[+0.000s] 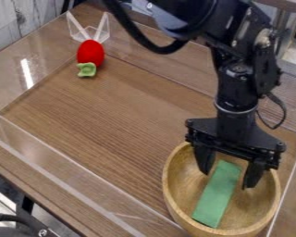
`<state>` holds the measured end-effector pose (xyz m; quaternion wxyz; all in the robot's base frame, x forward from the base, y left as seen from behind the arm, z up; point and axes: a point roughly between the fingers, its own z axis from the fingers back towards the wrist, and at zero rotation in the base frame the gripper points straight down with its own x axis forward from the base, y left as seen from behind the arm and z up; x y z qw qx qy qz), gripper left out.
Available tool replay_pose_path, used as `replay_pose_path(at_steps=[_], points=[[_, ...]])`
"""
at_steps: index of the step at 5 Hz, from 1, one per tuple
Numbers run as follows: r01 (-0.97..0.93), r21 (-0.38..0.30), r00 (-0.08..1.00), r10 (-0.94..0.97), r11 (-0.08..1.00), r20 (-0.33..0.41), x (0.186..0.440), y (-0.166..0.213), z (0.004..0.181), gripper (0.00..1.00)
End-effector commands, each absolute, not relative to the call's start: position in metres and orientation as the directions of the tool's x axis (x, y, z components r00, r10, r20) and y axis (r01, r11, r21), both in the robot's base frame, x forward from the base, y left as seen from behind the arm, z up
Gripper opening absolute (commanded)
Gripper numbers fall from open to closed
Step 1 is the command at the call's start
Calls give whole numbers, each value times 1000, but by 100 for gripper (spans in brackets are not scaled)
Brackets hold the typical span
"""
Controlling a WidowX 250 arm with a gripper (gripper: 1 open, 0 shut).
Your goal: Remove the green stick from the brown bowl and put it on the table
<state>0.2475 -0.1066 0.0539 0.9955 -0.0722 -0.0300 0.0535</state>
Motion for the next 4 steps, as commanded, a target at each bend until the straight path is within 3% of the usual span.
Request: replay_pose_path(at_steps=[1, 3, 4], points=[[-129, -168, 983, 148, 977, 107, 261, -105, 65, 100], [-204, -165, 970, 222, 965, 103, 260, -102, 63, 100], [-198, -163, 972, 215, 967, 95, 260, -124, 56, 100]])
